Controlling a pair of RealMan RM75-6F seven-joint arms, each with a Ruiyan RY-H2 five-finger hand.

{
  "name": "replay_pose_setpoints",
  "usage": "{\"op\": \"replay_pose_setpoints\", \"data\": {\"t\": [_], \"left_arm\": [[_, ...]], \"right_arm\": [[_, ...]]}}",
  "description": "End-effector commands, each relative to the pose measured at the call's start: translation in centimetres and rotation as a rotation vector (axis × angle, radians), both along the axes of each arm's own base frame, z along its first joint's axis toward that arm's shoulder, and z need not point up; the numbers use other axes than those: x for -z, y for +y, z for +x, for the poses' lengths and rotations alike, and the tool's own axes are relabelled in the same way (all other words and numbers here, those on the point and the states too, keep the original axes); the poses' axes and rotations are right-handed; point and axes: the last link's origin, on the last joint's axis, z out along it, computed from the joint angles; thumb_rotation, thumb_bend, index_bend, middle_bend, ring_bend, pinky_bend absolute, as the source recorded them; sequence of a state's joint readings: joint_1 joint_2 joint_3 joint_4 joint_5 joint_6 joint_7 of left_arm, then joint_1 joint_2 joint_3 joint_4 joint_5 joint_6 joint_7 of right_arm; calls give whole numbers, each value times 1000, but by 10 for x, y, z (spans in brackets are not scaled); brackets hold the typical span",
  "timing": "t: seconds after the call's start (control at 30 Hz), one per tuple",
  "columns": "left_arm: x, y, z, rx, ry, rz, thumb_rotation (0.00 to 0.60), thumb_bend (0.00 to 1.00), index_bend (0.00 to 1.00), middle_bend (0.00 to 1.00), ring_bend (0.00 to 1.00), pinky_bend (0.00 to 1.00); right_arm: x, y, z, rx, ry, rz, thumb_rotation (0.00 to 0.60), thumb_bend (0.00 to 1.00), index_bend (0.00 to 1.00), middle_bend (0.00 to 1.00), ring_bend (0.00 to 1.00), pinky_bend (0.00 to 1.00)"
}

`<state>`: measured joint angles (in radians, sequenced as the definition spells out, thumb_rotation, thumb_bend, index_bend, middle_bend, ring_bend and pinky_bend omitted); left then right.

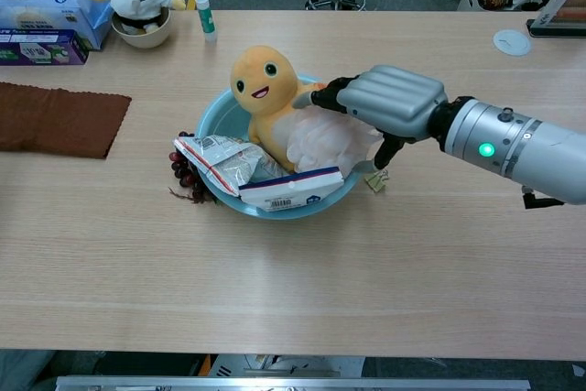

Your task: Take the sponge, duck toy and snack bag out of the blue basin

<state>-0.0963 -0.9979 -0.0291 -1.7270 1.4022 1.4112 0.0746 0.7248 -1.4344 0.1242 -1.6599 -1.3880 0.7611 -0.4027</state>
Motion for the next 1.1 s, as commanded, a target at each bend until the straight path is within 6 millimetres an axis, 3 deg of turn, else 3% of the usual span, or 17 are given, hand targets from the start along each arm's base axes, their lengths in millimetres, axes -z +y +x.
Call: {"op": "replay_pose_setpoints", "data": {"t": [0.03, 0.17, 0.3, 0.57, 0.73, 0.9, 1.0, 1.1], "left_arm": [[-1, 0, 0, 2, -2, 2, 600, 230, 0, 52, 9, 77], [-2, -2, -1, 1, -9, 3, 600, 229, 0, 52, 9, 78], [-3, -3, -2, -3, -12, 3, 600, 230, 0, 52, 9, 78], [-2, 0, -1, 4, -18, -3, 600, 229, 0, 52, 9, 78], [0, 3, 1, 15, -22, -13, 600, 230, 0, 52, 9, 78], [1, 4, 2, 18, -23, -21, 600, 230, 0, 52, 9, 78], [1, 4, 2, 17, -24, -18, 600, 229, 0, 52, 9, 78], [-1, 3, 2, 12, -22, -15, 600, 229, 0, 53, 9, 78]], "right_arm": [[10, -3, 6, -16, 7, -17, 600, 203, 207, 320, 222, 413], [18, -7, 10, -25, -2, -63, 600, 303, 504, 495, 435, 663], [14, -14, 11, 4, -41, -107, 600, 359, 642, 586, 548, 774], [-43, -36, 10, 56, -168, -259, 600, 361, 660, 601, 571, 778], [-75, -60, -4, 108, -164, -381, 600, 361, 660, 601, 571, 779], [-79, -86, -24, 168, -95, -443, 600, 361, 660, 601, 571, 778], [-71, -102, -39, 193, -11, -472, 600, 362, 660, 601, 559, 776], [-60, -115, -52, 238, 55, -471, 600, 360, 632, 561, 490, 699]]}}
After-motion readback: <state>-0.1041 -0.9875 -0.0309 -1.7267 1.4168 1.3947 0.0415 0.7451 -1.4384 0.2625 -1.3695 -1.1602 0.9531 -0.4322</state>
